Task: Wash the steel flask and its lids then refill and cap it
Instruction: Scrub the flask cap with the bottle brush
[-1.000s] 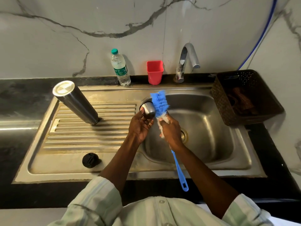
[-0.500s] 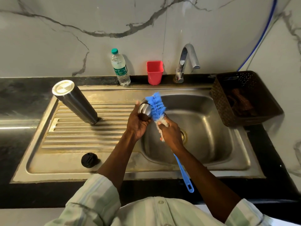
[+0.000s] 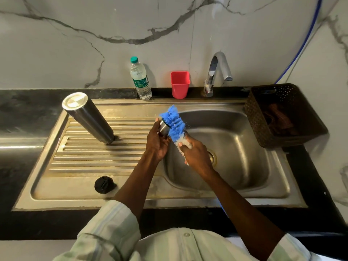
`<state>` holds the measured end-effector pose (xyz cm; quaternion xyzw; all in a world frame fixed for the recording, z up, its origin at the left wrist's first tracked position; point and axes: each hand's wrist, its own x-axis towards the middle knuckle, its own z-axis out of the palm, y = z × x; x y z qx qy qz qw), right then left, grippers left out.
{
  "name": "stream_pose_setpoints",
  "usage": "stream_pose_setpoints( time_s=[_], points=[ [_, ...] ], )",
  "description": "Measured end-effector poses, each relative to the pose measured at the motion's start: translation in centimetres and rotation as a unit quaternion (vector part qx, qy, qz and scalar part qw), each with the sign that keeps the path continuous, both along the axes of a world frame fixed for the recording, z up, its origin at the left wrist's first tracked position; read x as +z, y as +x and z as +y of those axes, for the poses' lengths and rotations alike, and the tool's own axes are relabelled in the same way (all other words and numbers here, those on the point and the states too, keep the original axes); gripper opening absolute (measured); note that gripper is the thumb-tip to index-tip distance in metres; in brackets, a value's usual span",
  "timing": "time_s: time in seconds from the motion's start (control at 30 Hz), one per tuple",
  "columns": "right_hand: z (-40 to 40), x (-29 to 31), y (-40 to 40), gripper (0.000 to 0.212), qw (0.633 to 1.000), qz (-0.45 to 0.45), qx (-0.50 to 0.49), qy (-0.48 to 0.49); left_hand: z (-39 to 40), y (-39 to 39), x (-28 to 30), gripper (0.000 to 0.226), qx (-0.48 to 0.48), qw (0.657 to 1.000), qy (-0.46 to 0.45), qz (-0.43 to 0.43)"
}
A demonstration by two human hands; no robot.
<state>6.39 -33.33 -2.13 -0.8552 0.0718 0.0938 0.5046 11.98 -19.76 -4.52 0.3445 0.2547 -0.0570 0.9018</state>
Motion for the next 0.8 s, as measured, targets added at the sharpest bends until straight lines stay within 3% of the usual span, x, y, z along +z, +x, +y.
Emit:
stream_pose_setpoints(
  time_s=[0.13, 0.3, 0.47, 0.57, 0.7, 0.8],
  points=[
    [-1.2, 0.8, 1.5, 0.047, 0.994, 0.001, -0.004, -0.105, 0.1, -0.5, -0.5, 0.031, -0.001, 1.0, 0.023, 0.016],
    [-1.1, 1.6, 1.3, 0.049, 0.994, -0.056, -0.019, -0.094, 0.6, -0.2, -1.1, 0.041, 0.036, 0.997, 0.031, 0.064],
    [-2.7, 1.2, 1.5, 0.052, 0.986, -0.029, 0.07, -0.148, 1.7, 0.8, -1.3, 0.056, 0.057, 0.995, 0.05, 0.057],
    [-2.7, 1.6, 1.8, 0.05, 0.976, -0.049, 0.098, -0.188, 1.8, 1.2, -1.2, 0.052, 0.079, 0.995, 0.038, 0.037],
    [-2.8, 1.8, 1.6, 0.051, 0.963, -0.08, 0.091, -0.239, 1.7, 2.0, -1.1, 0.056, 0.119, 0.987, 0.078, 0.07],
    [-2.1, 1.6, 0.9, 0.054, 0.946, -0.083, 0.145, -0.279, 1.8, 2.7, -1.3, 0.053, 0.105, 0.986, 0.106, 0.069]
  ],
)
